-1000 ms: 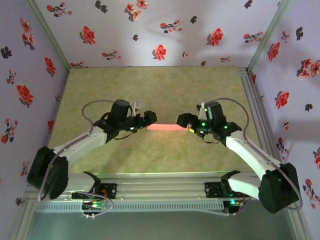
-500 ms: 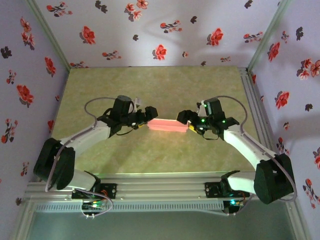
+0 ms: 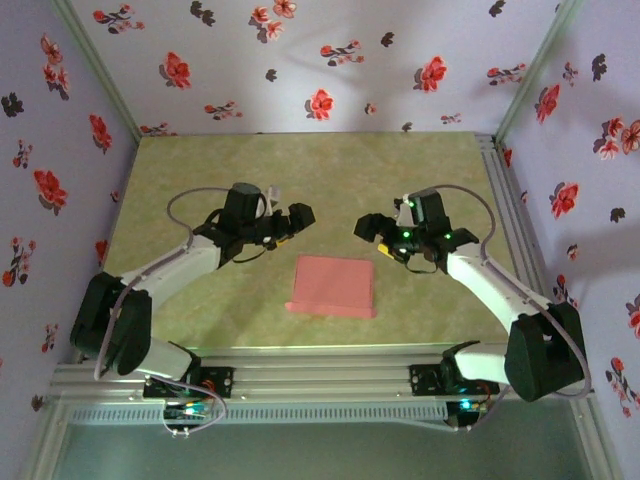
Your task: Fold the paper box
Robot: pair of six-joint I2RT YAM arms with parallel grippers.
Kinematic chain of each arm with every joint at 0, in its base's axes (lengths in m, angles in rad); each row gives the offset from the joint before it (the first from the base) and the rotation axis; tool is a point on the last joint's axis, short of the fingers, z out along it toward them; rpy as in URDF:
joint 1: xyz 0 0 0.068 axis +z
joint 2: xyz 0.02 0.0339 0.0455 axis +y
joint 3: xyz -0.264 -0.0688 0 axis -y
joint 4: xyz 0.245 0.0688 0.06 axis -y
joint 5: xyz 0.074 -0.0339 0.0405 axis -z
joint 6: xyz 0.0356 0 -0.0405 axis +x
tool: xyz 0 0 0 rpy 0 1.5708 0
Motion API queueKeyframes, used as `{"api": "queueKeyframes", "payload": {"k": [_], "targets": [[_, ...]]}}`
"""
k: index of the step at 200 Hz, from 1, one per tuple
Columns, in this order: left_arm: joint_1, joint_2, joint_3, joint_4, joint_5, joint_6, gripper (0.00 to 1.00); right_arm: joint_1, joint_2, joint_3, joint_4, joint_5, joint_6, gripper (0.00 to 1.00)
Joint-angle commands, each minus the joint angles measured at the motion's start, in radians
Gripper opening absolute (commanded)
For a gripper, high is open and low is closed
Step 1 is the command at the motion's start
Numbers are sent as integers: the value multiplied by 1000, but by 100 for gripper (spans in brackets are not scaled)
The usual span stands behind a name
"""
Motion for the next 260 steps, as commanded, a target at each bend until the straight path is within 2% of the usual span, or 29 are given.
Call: {"api": "queueKeyframes", "payload": {"k": [1,28,59,96,131,260], "targets": [[8,-7,-12,-47,-1,54,100,-5,-6,4,-59,43,-46,97],[2,-46,-66,-141,-1,112,100,12,-28,-102,-24,13,-25,97],[-23,-90,-123,-249,0,163,100,63,-74,-184,-13,41,8,97],[-83,-84,-160,-316,26,171,100,136,-79,-252,-2,36,46,97],[-109,-57,-199,-252,21,139,100,185,-87,-294,-6,58,61,98],[-185,48,-161,-215,38,118,100,206,-105,-368,92,7,110,97]]}}
